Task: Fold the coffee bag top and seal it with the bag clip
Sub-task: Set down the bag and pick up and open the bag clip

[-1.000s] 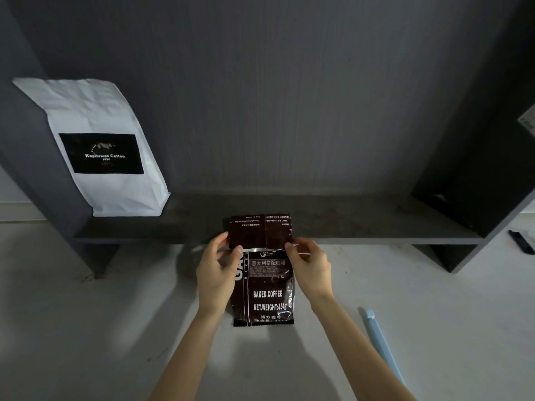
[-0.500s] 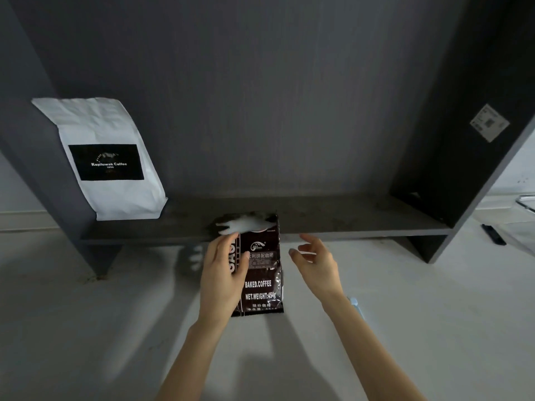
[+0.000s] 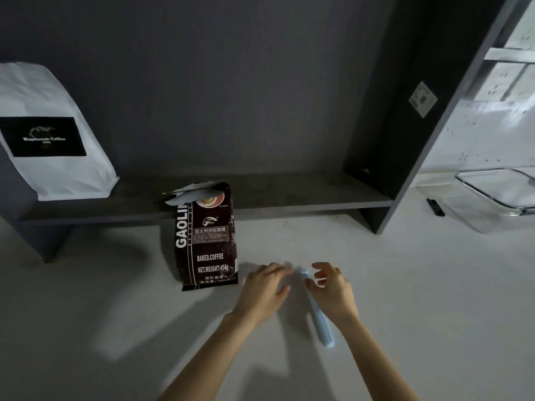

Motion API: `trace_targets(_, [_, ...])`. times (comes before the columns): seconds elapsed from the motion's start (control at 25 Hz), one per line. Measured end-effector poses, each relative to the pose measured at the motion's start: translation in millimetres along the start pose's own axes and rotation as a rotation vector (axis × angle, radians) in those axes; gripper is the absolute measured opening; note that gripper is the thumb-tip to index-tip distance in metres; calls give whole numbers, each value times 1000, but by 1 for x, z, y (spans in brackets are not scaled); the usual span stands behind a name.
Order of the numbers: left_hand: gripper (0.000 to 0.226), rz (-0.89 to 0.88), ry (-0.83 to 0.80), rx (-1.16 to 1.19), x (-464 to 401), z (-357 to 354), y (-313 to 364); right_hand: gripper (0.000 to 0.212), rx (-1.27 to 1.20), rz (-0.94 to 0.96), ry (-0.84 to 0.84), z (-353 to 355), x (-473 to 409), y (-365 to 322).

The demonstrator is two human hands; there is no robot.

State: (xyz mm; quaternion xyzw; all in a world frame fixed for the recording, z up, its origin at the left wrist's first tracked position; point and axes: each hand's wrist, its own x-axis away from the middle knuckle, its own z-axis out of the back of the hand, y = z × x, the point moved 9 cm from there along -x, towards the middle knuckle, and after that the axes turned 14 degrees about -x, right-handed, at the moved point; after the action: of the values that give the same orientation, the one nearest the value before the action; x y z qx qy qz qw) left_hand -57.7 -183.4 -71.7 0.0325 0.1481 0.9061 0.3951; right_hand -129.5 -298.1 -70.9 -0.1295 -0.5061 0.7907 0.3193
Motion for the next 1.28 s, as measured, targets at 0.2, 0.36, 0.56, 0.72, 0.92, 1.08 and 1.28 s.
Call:
trace_targets(0.2, [44, -36, -115, 30, -3, -43, 28, 43, 140, -107, -133, -8, 11, 43])
trace_targets(0.36, [47, -37, -124, -12, -3, -50, 33, 33, 157, -108, -138, -10, 12, 50])
trace_targets(0.56, [45, -7, -88, 80, -5, -46, 26, 36, 73, -41, -90, -6, 11, 38])
trace_targets(0.72, [34, 76, 84, 276, -2, -11, 7, 37, -7, 55, -103, -12, 12, 10])
trace_targets(0.92, [28, 165, 261, 461, 21, 40, -29, 33, -104, 188, -179, -36, 24, -41])
trace_targets(1.08, [26, 301, 370, 645, 43, 68, -66, 36, -76, 325, -240, -58, 38, -68])
trace_targets(1.28, [24, 478, 425, 1000, 71, 76, -107, 32, -95, 452, -284, -88, 57, -95])
